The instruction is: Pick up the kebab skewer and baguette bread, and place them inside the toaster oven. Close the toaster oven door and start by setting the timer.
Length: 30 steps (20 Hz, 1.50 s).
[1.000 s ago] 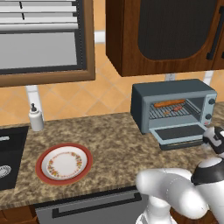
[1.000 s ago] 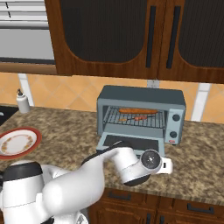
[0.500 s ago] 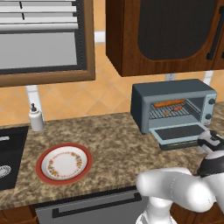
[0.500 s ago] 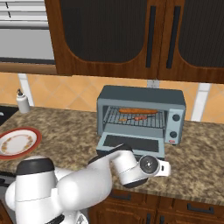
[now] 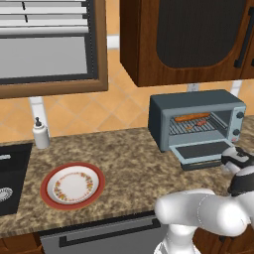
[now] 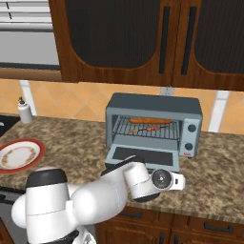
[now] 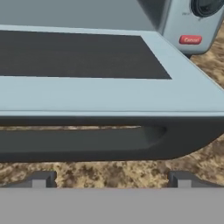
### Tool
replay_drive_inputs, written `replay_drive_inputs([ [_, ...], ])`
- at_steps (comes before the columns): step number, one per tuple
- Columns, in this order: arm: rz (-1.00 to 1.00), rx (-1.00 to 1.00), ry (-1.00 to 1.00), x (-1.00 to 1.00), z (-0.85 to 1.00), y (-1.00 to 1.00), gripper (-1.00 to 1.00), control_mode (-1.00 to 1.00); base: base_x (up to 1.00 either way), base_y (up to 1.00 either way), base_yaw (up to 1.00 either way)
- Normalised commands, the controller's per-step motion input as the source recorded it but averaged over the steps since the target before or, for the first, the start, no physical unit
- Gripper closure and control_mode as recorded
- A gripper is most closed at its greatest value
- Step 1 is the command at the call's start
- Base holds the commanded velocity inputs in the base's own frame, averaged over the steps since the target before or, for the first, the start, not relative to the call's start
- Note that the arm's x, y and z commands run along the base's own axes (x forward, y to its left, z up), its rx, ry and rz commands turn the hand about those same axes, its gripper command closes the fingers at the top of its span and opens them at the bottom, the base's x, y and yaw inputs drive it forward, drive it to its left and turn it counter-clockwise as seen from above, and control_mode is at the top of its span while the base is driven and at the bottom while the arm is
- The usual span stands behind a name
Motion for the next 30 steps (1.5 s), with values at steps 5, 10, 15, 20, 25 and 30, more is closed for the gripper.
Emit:
replay_drive_inputs([
  [5,0.00,0.00,0.00,0.07,-0.15,0.00,-1.00,-1.00,0.00,0.00,0.00],
  [10,0.02,0.00,0.00,0.11,-0.19,0.08,-1.00,-1.00,0.00,0.00,0.00],
  [15,0.00,0.01,-0.08,0.16,0.00,0.00,-1.00,-1.00,0.00,0.00,0.00],
  [20,0.00,0.02,-0.18,0.09,0.06,0.00,-1.00,-1.00,0.00,0.00,0.00],
  [25,-0.01,0.01,-0.21,0.13,0.27,0.04,-1.00,-1.00,0.00,0.00,0.00],
  [30,0.00,0.01,-0.18,0.16,0.21,0.10,-1.00,-1.00,0.00,0.00,0.00],
])
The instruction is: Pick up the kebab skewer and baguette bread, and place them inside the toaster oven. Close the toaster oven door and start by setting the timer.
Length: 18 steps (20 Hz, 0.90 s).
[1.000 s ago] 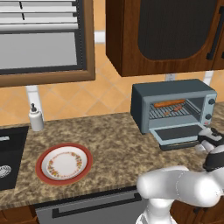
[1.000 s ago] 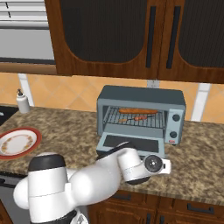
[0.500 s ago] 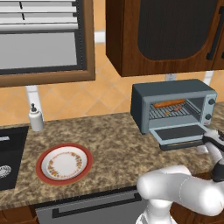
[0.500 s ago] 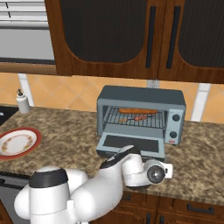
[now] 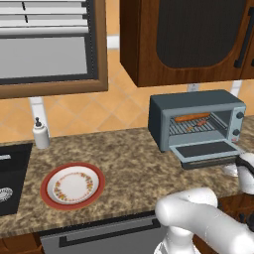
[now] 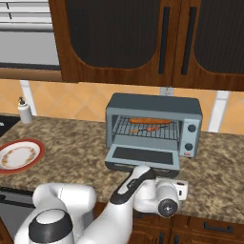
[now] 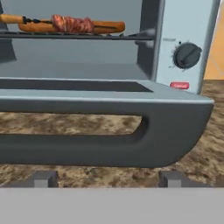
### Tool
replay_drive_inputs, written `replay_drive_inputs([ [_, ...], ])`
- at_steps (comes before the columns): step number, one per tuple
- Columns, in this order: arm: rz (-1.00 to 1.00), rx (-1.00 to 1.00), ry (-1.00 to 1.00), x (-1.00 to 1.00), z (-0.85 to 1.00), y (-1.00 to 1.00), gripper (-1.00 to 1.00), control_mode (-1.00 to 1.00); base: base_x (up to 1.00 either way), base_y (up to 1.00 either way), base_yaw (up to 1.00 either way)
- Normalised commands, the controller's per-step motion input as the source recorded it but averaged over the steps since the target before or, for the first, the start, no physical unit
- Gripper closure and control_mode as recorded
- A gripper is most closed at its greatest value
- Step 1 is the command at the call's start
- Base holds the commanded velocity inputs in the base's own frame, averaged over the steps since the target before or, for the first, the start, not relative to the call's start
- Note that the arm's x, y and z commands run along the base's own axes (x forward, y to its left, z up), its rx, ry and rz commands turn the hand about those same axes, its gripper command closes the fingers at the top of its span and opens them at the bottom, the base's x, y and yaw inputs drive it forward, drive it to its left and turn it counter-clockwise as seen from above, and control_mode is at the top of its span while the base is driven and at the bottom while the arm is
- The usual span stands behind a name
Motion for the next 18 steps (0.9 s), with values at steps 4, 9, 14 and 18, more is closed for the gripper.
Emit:
replay_drive_inputs([
  [4,0.00,0.00,-0.18,0.28,0.18,0.17,-1.00,-1.00,0.00,0.00,0.00],
  [9,-0.01,0.00,-0.20,0.36,0.26,0.23,-1.00,-1.00,0.00,0.00,0.00],
  [14,0.00,0.00,-0.25,0.21,0.51,0.32,-1.00,-1.00,0.00,0.00,0.00],
  [18,0.00,0.00,-0.18,0.25,0.60,0.38,-1.00,-1.00,0.00,0.00,0.00],
])
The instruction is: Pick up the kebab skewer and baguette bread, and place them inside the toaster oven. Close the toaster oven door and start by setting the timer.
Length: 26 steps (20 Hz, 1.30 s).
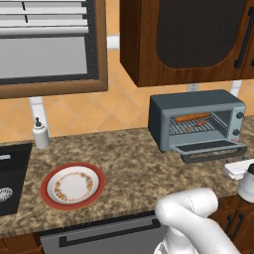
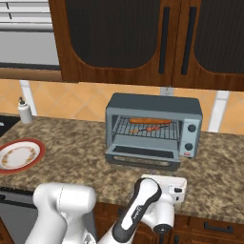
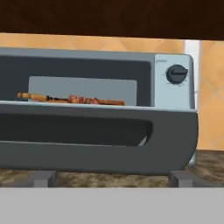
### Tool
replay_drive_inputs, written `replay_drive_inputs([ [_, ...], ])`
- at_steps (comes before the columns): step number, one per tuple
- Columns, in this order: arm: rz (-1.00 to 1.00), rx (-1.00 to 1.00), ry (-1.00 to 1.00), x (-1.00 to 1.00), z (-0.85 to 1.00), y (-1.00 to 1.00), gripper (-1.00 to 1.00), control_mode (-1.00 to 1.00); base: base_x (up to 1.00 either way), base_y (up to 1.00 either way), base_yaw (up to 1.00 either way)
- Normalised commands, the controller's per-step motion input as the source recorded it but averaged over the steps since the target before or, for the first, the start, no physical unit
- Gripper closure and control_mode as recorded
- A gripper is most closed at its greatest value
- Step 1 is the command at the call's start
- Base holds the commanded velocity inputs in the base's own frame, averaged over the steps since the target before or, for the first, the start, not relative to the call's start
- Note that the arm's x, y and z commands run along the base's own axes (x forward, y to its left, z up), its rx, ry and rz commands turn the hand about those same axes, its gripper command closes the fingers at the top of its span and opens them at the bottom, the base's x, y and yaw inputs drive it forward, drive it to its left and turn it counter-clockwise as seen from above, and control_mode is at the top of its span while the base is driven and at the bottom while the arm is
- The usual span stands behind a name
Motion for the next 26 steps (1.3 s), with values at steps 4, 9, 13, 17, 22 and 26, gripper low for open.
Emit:
replay_drive_inputs([
  [4,0.00,0.00,-0.09,0.37,0.41,0.40,-1.00,-1.00,0.00,0.00,0.00],
  [9,0.00,0.00,-0.04,0.42,0.31,0.44,-1.00,-1.00,0.00,0.00,0.00],
  [13,0.00,0.00,-0.03,0.43,0.27,0.48,-1.00,-1.00,0.00,0.00,0.00],
  [17,0.00,0.00,0.00,0.52,0.19,0.51,-1.00,-1.00,0.00,0.00,0.00],
  [22,0.00,0.00,0.00,0.57,0.16,0.50,-1.00,-1.00,0.00,0.00,0.00],
  [26,0.00,0.00,0.00,0.49,0.12,0.49,-1.00,-1.00,0.00,0.00,0.00],
])
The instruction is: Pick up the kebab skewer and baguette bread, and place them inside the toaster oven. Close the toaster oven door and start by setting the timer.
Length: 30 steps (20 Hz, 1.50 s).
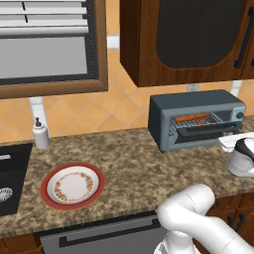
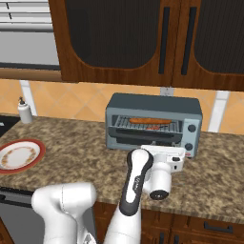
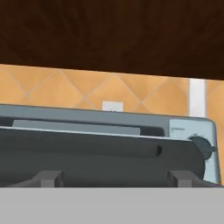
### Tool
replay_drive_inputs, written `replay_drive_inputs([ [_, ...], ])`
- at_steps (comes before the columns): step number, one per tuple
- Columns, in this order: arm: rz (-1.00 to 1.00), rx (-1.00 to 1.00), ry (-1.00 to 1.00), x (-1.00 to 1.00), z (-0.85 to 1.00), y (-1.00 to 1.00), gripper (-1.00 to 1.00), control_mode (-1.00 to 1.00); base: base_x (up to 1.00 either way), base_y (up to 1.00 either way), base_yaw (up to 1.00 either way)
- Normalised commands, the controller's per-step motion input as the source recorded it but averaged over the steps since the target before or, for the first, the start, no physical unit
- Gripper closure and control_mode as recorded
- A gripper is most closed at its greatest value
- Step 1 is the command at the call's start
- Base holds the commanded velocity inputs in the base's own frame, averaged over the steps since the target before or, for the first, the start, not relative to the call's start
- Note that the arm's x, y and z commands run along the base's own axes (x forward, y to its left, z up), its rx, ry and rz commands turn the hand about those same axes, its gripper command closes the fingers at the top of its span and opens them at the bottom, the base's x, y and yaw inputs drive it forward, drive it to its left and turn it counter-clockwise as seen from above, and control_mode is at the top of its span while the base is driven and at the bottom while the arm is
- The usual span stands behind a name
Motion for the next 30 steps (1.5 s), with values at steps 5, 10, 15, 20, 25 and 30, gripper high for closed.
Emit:
replay_drive_inputs([
  [5,0.00,0.00,0.00,0.43,0.07,0.42,-1.00,-1.00,0.00,0.00,0.00],
  [10,0.00,0.00,0.00,0.41,0.15,0.35,-1.00,-1.00,0.00,0.00,0.00],
  [15,0.00,0.00,0.00,0.35,0.12,0.31,-1.00,-1.00,0.00,0.00,0.00],
  [20,0.00,0.00,0.00,0.38,0.05,0.27,-1.00,-1.00,0.00,0.00,0.00],
  [25,0.00,0.00,0.06,0.39,0.01,0.20,-1.00,-1.00,0.00,0.00,0.00],
  [30,-0.01,0.00,0.10,-0.03,0.10,-0.05,-1.00,-1.00,0.00,0.00,0.00],
])
